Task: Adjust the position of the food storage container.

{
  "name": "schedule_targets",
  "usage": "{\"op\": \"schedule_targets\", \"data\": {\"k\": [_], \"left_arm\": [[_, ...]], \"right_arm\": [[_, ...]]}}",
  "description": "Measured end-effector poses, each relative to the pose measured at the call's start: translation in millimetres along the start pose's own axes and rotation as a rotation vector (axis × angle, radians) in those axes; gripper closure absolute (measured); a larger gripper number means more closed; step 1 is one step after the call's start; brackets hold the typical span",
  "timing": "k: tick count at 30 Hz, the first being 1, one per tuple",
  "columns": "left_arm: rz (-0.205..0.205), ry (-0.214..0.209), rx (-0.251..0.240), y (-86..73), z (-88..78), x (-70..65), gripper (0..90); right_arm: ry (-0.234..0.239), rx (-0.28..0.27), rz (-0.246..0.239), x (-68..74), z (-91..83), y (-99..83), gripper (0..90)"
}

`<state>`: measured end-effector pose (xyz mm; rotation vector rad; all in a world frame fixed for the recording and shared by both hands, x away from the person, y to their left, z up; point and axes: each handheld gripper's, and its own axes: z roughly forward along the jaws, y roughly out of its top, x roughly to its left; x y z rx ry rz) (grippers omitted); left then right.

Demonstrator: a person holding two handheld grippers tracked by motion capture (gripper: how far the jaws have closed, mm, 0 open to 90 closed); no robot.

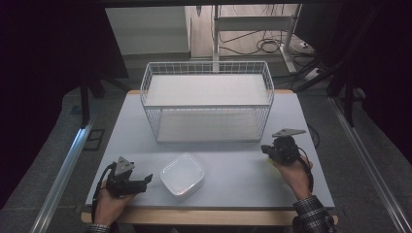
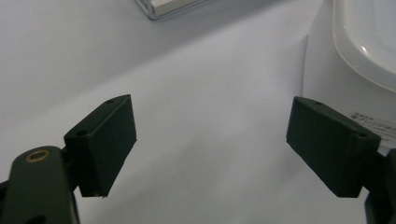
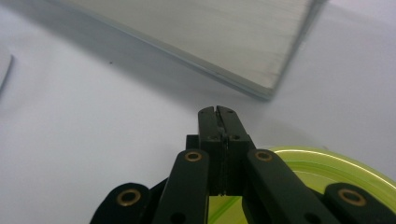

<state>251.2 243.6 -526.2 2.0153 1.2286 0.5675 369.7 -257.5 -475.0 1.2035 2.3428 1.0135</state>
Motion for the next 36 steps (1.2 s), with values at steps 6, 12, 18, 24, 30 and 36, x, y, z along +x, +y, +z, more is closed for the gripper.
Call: {"op": "schedule_targets", "data": {"k": [6, 12, 18, 24, 30, 36], "left_arm": [[-0.003, -0.07, -0.002, 0.8, -3.6, -2.8, 25.5], [-0.007, -0.169, 0.001, 3.5, -9.6, -17.1, 47.4], [0.018, -0.203, 0.056, 4.3, -10.5, -32.5, 72.7], [0.007, -0.264, 0.097, 1.3, -11.1, -41.9, 89.1], [0.018, -0.295, 0.108, 5.8, -5.7, -51.1, 89.6], [0.018, -0.288, 0.107, 11.1, 1.1, -52.8, 89.5]], "right_arm": [[-0.011, -0.013, 0.016, -1.8, -5.7, -3.7, 89.4], [0.01, -0.047, -0.01, 9.9, -10.7, -5.1, 87.4], [0.048, -0.06, -0.044, 25.0, -12.2, -7.9, 87.6], [0.096, -0.07, -0.066, 36.2, -10.9, -9.3, 87.3], [0.119, -0.058, -0.093, 47.9, -4.8, -9.2, 87.1], [0.148, -0.062, -0.076, 55.2, -2.0, -8.2, 87.7]]}}
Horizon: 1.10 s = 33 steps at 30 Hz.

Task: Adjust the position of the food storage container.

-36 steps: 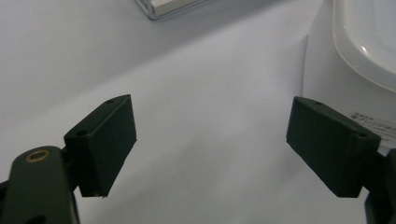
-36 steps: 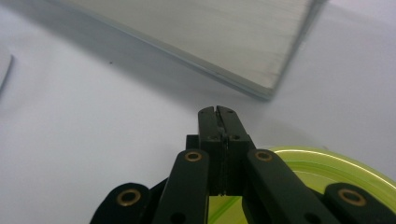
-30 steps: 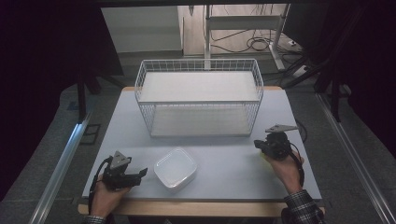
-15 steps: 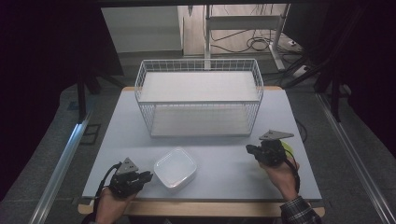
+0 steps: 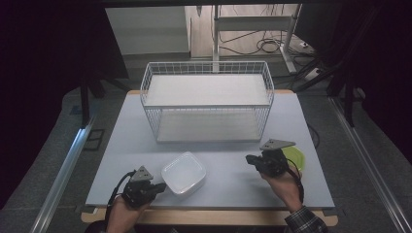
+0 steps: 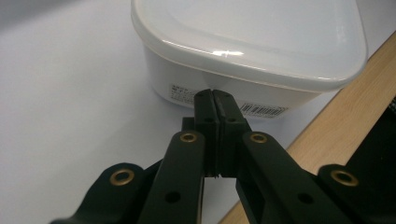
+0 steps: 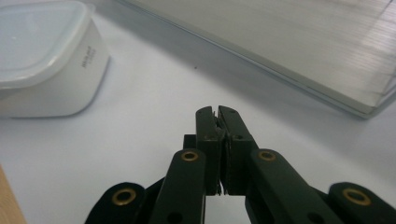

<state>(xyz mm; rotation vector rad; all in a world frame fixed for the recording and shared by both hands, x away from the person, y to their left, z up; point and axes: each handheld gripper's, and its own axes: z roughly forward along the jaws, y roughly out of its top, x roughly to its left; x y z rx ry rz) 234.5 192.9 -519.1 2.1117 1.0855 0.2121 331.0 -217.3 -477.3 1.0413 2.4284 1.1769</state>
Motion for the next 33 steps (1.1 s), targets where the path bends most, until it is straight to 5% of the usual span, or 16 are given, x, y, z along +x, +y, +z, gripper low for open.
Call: {"op": "schedule_targets", "data": {"k": [18, 33], "left_arm": [[-0.018, 0.011, -0.018, 29.4, 25.9, 14.1, 89.7], [0.023, -0.048, 0.002, 64.2, 51.7, 17.7, 89.8]], "right_arm": [[0.042, 0.04, -0.008, 22.0, 27.6, 8.3, 89.8], [0.084, 0.075, -0.048, 37.6, 44.2, 9.1, 88.5]]}}
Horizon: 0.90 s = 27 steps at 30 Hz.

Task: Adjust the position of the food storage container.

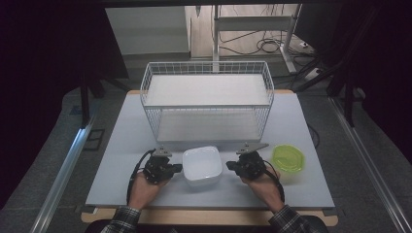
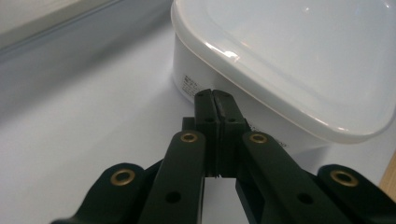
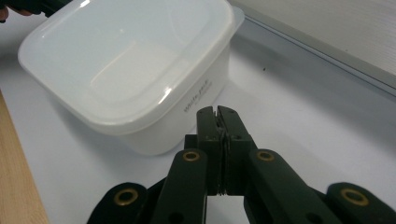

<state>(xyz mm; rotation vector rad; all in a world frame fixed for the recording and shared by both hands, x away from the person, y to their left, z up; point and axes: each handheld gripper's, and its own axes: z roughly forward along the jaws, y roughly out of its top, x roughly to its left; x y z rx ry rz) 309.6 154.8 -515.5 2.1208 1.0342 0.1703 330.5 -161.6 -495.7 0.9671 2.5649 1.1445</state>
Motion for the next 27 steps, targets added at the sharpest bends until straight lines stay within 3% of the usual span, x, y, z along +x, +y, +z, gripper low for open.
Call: {"op": "schedule_targets", "data": {"k": [11, 18, 20, 25, 26, 27], "left_arm": [[0.001, -0.014, -0.008, 13.7, 14.2, -1.6, 89.9], [-0.003, -0.019, -0.025, 13.7, 15.8, -0.6, 89.8], [0.002, 0.006, -0.031, 11.4, 12.1, -0.1, 89.5], [-0.013, 0.058, -0.074, -1.7, -8.1, 2.2, 66.3], [-0.003, 0.083, -0.101, -6.0, -16.3, 1.6, 54.0], [-0.003, 0.083, -0.101, -6.0, -16.3, 1.6, 48.1]], "right_arm": [[-0.003, 0.016, 0.015, -0.4, 0.9, -2.6, 88.8], [0.002, 0.016, 0.03, -1.9, -0.7, -4.5, 88.6], [-0.009, 0.015, 0.025, -2.3, -2.2, -4.2, 87.5], [-0.033, -0.014, 0.035, -10.1, -11.6, -7.9, 75.5], [-0.043, -0.028, 0.045, -14.1, -16.8, -10.4, 68.7], [-0.045, -0.033, 0.049, -14.8, -18.9, -10.8, 65.1]]}}
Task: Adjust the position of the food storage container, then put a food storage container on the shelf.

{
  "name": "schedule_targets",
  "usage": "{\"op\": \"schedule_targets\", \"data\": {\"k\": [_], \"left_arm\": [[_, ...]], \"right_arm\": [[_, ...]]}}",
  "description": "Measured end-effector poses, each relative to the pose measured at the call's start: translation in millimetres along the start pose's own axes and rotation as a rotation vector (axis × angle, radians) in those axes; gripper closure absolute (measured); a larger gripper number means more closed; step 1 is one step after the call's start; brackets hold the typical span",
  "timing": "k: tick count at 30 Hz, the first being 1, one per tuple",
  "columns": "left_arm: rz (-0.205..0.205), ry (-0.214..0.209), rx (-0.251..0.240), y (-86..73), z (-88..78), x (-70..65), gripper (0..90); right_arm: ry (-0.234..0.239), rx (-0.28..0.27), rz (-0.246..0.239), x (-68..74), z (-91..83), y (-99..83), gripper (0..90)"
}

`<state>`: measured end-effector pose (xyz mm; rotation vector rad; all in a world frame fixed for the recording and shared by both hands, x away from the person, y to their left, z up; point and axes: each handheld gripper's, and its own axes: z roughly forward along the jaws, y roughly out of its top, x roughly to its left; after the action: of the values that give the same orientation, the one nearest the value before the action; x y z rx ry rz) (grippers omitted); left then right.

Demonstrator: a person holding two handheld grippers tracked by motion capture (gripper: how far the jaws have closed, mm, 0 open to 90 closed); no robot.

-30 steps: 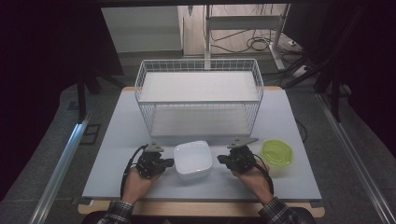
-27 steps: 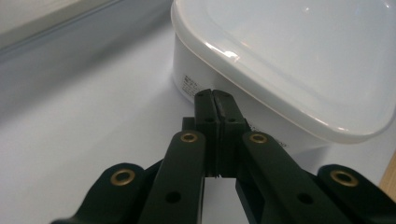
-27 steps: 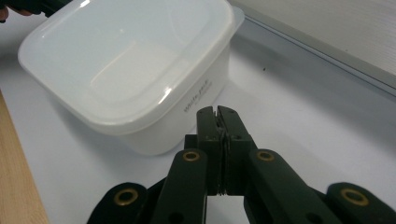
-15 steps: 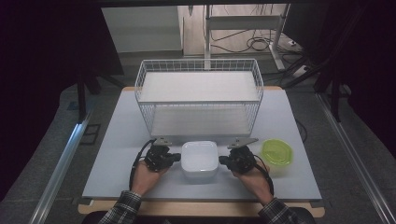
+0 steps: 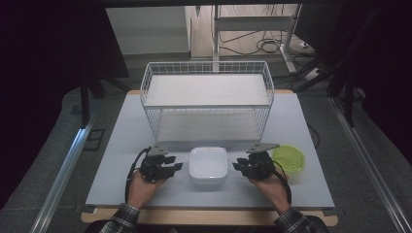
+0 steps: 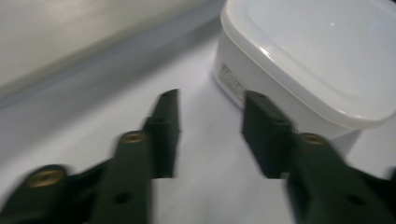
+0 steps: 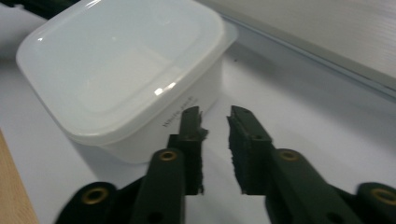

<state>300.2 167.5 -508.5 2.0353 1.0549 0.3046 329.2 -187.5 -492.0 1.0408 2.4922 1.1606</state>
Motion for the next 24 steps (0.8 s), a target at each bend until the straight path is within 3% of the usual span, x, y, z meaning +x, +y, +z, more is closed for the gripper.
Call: {"op": "schedule_targets", "data": {"k": [2, 3, 5, 9, 17, 24], "left_arm": [[-0.002, -0.004, -0.053, -5.7, -9.6, 1.0, 37.2], [-0.002, -0.004, -0.053, -5.7, -9.6, 1.0, 32.2], [-0.009, -0.029, -0.064, -11.2, -13.0, 2.3, 28.0], [-0.01, -0.023, -0.044, -20.3, -15.1, 0.1, 14.2], [0.003, -0.026, -0.073, -23.3, -19.9, -0.8, 7.7], [0.035, -0.028, -0.086, -23.9, -12.5, -3.7, 7.4]], "right_arm": [[0.002, -0.025, 0.006, -1.5, -4.7, -0.3, 57.2], [0.002, -0.025, 0.006, -1.5, -4.7, -0.3, 57.2], [0.02, -0.049, 0.006, -2.1, -8.1, -0.6, 47.6], [0.052, -0.037, 0.005, -1.9, -8.7, -6.5, 31.6], [0.038, -0.059, -0.017, 4.5, -10.0, -12.1, 16.9], [0.043, -0.055, -0.021, 2.6, -6.0, -11.9, 7.9]]}}
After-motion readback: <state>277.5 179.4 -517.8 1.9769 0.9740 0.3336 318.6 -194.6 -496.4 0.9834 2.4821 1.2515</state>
